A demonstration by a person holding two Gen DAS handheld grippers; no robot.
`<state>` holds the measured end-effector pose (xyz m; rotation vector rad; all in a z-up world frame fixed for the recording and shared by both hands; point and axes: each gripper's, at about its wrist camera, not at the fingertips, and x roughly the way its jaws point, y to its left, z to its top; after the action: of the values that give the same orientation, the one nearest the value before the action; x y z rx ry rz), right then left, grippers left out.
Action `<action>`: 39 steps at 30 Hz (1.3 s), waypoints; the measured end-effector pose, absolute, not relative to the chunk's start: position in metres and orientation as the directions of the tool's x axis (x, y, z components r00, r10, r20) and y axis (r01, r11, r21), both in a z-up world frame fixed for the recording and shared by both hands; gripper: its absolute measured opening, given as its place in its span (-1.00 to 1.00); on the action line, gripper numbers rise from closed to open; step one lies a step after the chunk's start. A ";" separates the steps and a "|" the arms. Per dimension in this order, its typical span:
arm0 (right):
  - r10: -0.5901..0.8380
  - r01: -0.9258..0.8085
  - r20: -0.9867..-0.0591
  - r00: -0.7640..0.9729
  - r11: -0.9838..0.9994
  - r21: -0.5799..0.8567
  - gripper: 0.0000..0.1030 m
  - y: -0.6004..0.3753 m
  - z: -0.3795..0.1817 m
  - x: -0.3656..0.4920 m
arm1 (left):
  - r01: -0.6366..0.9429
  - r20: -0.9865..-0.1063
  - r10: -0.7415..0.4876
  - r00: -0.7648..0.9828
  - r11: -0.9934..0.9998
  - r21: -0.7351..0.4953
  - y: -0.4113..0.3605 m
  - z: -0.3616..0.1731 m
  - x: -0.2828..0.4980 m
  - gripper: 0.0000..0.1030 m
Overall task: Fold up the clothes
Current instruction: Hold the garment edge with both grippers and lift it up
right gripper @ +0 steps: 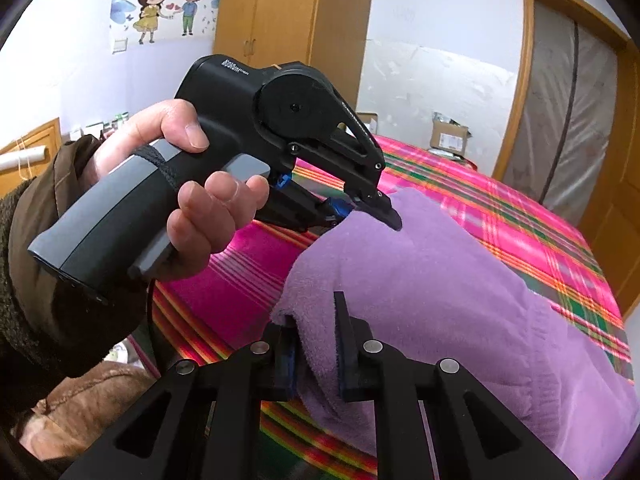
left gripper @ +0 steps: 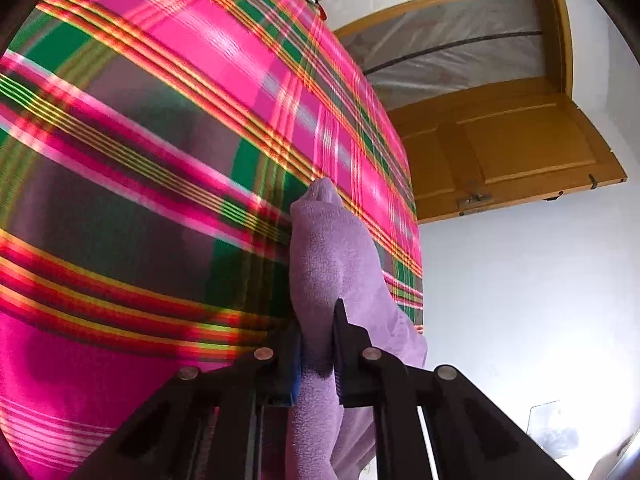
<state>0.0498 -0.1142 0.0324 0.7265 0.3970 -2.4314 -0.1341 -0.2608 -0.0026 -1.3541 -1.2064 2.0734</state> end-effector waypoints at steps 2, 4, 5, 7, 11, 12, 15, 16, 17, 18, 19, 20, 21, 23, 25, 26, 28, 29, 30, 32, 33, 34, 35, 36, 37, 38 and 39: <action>-0.450 0.609 -0.574 -0.684 -0.786 -0.109 -0.72 -0.123 0.035 0.049 | 0.136 -0.551 0.685 -0.477 -0.562 -0.816 -0.272 0.000 -0.131 -0.76; -0.474 0.630 -0.573 -0.669 -0.770 -0.099 -0.72 -0.133 0.038 0.047 | 0.145 -0.556 0.667 -0.496 -0.568 -0.810 -0.284 0.003 -0.127 -0.76; -0.489 0.644 -0.572 -0.658 -0.760 -0.090 -0.72 -0.140 0.039 0.045 | 0.152 -0.558 0.658 -0.506 -0.569 -0.808 -0.292 0.005 -0.125 -0.76; -0.517 0.670 -0.573 -0.637 -0.738 -0.079 -0.73 -0.152 0.041 0.043 | 0.172 -0.562 0.640 -0.525 -0.566 -0.806 -0.309 0.006 -0.118 -0.76; -0.568 0.728 -0.578 -0.586 -0.682 -0.068 -0.73 -0.183 0.043 0.041 | 0.214 -0.586 0.591 -0.554 -0.579 -0.787 -0.345 0.007 -0.101 -0.76; -0.581 0.740 -0.579 -0.572 -0.670 -0.059 -0.73 -0.189 0.043 0.041 | 0.226 -0.592 0.580 -0.559 -0.581 -0.782 -0.354 0.007 -0.096 -0.76; -0.614 0.771 -0.584 -0.531 -0.636 -0.032 -0.73 -0.207 0.043 0.040 | 0.252 -0.602 0.557 -0.573 -0.579 -0.776 -0.372 0.007 -0.087 -0.76; -0.624 0.780 -0.586 -0.517 -0.625 -0.023 -0.73 -0.213 0.043 0.040 | 0.260 -0.607 0.550 -0.574 -0.581 -0.771 -0.377 0.007 -0.084 -0.76; -0.634 0.790 -0.589 -0.501 -0.613 -0.013 -0.73 -0.220 0.043 0.039 | 0.269 -0.612 0.544 -0.574 -0.581 -0.768 -0.384 0.006 -0.081 -0.76; -0.639 0.796 -0.592 -0.491 -0.605 -0.007 -0.73 -0.223 0.041 0.040 | 0.277 -0.616 0.539 -0.575 -0.580 -0.766 -0.390 0.006 -0.078 -0.76; -0.644 0.802 -0.596 -0.479 -0.598 0.002 -0.73 -0.227 0.041 0.040 | 0.285 -0.619 0.534 -0.576 -0.579 -0.764 -0.395 0.004 -0.075 -0.76; -0.649 0.807 -0.600 -0.468 -0.591 0.010 -0.73 -0.231 0.040 0.039 | 0.292 -0.622 0.530 -0.576 -0.577 -0.762 -0.401 0.002 -0.072 -0.76; -0.654 0.812 -0.604 -0.456 -0.583 0.019 -0.73 -0.236 0.039 0.038 | 0.300 -0.626 0.525 -0.577 -0.576 -0.760 -0.405 0.000 -0.069 -0.76; -0.658 0.815 -0.613 -0.438 -0.578 0.037 -0.73 -0.240 0.036 0.034 | 0.321 -0.637 0.511 -0.577 -0.575 -0.752 -0.411 -0.007 -0.067 -0.74; -0.650 0.815 -0.632 -0.421 -0.577 0.050 -0.72 -0.244 0.031 0.028 | 0.347 -0.659 0.495 -0.566 -0.582 -0.735 -0.408 -0.012 -0.070 -0.71; -0.650 0.813 -0.637 -0.414 -0.579 0.062 -0.72 -0.245 0.028 0.030 | 0.347 -0.665 0.489 -0.565 -0.589 -0.729 -0.406 -0.012 -0.071 -0.70; -0.647 0.812 -0.644 -0.407 -0.580 0.069 -0.72 -0.245 0.024 0.029 | 0.351 -0.669 0.474 -0.572 -0.596 -0.722 -0.398 -0.010 -0.076 -0.68; -0.647 0.812 -0.645 -0.408 -0.579 0.067 -0.72 -0.246 0.023 0.029 | 0.355 -0.673 0.465 -0.574 -0.600 -0.717 -0.398 -0.010 -0.073 -0.67; -0.647 0.814 -0.646 -0.406 -0.577 0.067 -0.71 -0.247 0.022 0.031 | 0.359 -0.679 0.458 -0.574 -0.604 -0.711 -0.399 -0.010 -0.071 -0.63; -0.645 0.815 -0.652 -0.399 -0.575 0.071 -0.66 -0.249 0.017 0.040 | 0.376 -0.699 0.435 -0.567 -0.619 -0.690 -0.401 -0.009 -0.065 -0.57; -0.642 0.813 -0.660 -0.391 -0.576 0.079 -0.65 -0.249 0.015 0.041 | 0.386 -0.709 0.422 -0.565 -0.625 -0.679 -0.400 -0.008 -0.064 -0.54; -0.638 0.812 -0.669 -0.382 -0.578 0.087 -0.64 -0.249 0.014 0.042 | 0.393 -0.715 0.411 -0.565 -0.628 -0.672 -0.399 -0.007 -0.064 -0.53; -0.636 0.810 -0.674 -0.375 -0.579 0.095 -0.64 -0.249 0.013 0.042 | 0.396 -0.719 0.402 -0.567 -0.632 -0.666 -0.399 -0.006 -0.061 -0.52; -0.636 0.807 -0.679 -0.367 -0.580 0.107 -0.62 -0.248 0.012 0.041 | 0.403 -0.723 0.392 -0.569 -0.634 -0.661 -0.399 -0.004 -0.058 -0.52; -0.636 0.806 -0.681 -0.361 -0.581 0.116 -0.56 -0.248 0.011 0.042 | 0.410 -0.726 0.380 -0.573 -0.634 -0.656 -0.399 -0.001 -0.055 -0.52; -0.638 0.805 -0.682 -0.358 -0.581 0.121 -0.53 -0.246 0.012 0.042 | 0.415 -0.728 0.373 -0.575 -0.634 -0.652 -0.401 0.000 -0.050 -0.52; -0.639 0.804 -0.683 -0.354 -0.582 0.127 -0.49 -0.245 0.012 0.042 | 0.420 -0.729 0.368 -0.577 -0.632 -0.652 -0.404 0.000 -0.045 -0.52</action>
<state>0.0424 -0.2446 0.0124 0.8839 0.2870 -2.0213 -0.0448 -0.4037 0.0005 -1.4590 -1.3618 2.4694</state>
